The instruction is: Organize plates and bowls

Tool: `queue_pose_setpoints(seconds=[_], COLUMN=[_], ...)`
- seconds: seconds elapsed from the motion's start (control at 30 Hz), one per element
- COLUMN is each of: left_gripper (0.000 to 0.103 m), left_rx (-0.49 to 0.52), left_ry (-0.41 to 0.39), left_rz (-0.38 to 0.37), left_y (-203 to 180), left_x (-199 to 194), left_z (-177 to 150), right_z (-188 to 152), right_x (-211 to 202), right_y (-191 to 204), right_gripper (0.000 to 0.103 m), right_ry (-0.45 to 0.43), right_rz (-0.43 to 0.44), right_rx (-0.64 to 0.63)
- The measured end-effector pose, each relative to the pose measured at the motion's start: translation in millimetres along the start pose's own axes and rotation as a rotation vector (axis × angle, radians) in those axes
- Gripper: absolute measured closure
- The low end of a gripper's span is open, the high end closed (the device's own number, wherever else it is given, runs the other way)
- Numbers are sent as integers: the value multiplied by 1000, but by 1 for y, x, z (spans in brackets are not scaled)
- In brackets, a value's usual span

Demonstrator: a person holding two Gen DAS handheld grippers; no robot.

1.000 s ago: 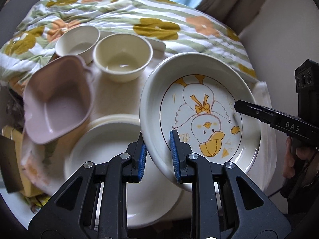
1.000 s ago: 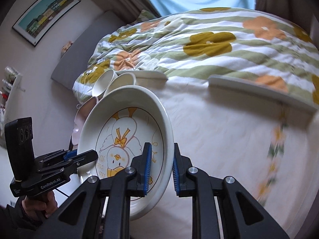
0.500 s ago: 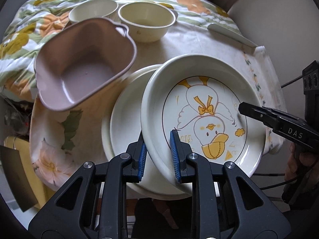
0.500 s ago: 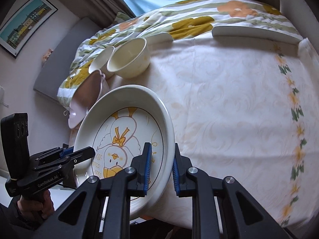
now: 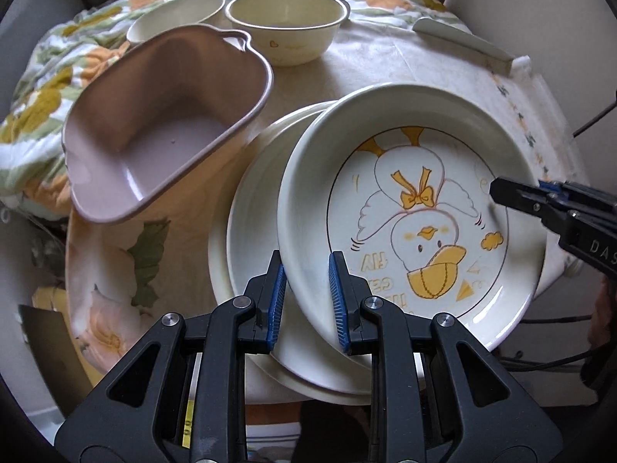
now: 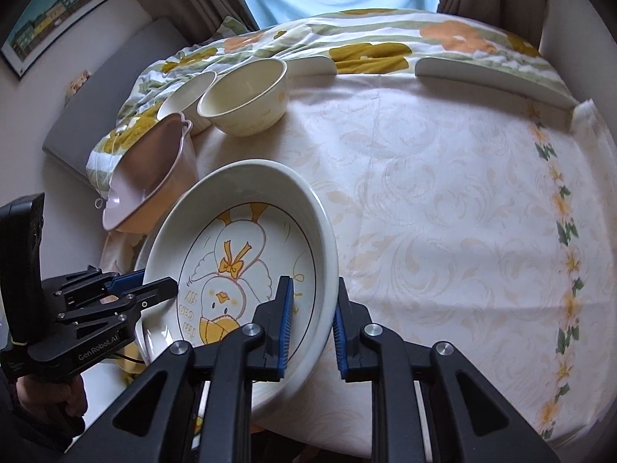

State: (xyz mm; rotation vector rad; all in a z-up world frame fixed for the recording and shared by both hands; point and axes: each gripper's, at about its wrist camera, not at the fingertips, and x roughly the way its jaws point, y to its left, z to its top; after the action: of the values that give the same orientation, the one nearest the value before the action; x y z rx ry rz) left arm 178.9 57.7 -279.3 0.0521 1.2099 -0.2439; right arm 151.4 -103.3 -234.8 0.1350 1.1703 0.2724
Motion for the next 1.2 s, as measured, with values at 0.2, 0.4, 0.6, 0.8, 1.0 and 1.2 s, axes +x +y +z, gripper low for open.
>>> queue_pose_setpoints(seconds=[0.2, 0.4, 0.6, 0.8, 1.0, 1.2], left_gripper=[83, 83, 83, 83, 83, 83], left_rx=[44, 84, 100, 114, 131, 150], left_ry=[-29, -41, -55, -59, -60, -71], left_rz=[79, 169, 208, 236, 262, 303], left_y=[-7, -11, -15, -18, -21, -24], left_x=[-1, -4, -6, -7, -8, -11], left_z=[-2, -5, -6, -8, -9, -11], right_z=[-3, -8, -11, -12, -11, -12], right_x=[2, 9, 11, 11, 12, 14], right_y=[6, 21, 28, 32, 35, 38], right_gripper=[86, 86, 86, 86, 86, 86], right_ry=[-2, 7, -2, -2, -1, 8], right_rz=[-32, -94, -162, -191, -210, -227], right_rx=[-51, -136, -183, -188, -187, -186])
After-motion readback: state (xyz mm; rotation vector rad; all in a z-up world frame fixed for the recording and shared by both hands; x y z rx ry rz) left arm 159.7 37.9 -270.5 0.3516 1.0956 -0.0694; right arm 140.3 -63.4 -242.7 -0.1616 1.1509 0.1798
